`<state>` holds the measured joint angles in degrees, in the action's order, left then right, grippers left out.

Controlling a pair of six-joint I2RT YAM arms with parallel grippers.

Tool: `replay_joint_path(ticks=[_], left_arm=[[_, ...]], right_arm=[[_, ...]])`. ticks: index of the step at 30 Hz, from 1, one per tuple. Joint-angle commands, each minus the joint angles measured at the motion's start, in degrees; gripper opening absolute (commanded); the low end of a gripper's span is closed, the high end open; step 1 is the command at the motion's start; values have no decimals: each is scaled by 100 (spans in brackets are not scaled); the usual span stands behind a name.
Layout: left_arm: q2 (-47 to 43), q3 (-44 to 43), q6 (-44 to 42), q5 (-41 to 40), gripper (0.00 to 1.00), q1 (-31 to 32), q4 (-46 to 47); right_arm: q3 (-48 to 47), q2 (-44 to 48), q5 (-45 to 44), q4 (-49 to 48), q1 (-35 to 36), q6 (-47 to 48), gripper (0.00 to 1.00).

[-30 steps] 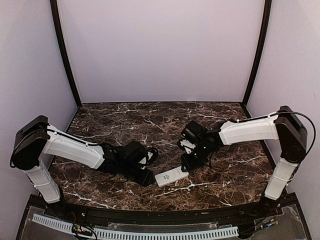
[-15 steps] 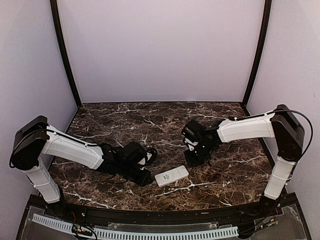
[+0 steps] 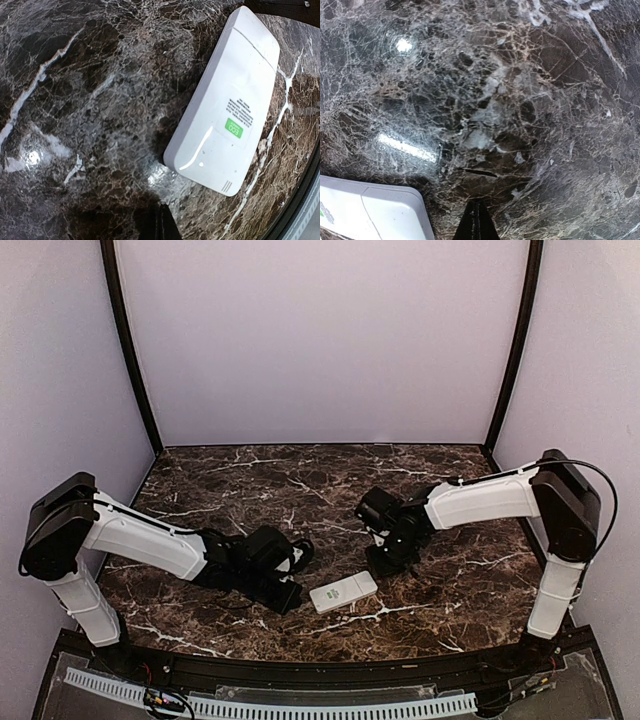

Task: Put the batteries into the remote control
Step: Load the battery cover onto the remote control without the battery cover.

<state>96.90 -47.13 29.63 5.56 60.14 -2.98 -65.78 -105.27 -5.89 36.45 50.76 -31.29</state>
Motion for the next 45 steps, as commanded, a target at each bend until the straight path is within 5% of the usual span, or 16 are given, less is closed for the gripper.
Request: replay_joint_path(ticks=[1, 21, 34, 45], left_arm=[[144, 81, -10, 78, 0, 75, -303], [557, -327, -159, 279, 0, 235, -294], [417, -175, -232, 39, 0, 238, -400], [428, -178, -263, 15, 0, 235, -422]], right_arm=[[106, -108, -128, 272, 120, -172, 0], [-638, -747, 24, 624, 1135, -680, 0], [183, 352, -474, 890, 69, -265, 0], [-269, 1278, 566, 56, 82, 318, 0]])
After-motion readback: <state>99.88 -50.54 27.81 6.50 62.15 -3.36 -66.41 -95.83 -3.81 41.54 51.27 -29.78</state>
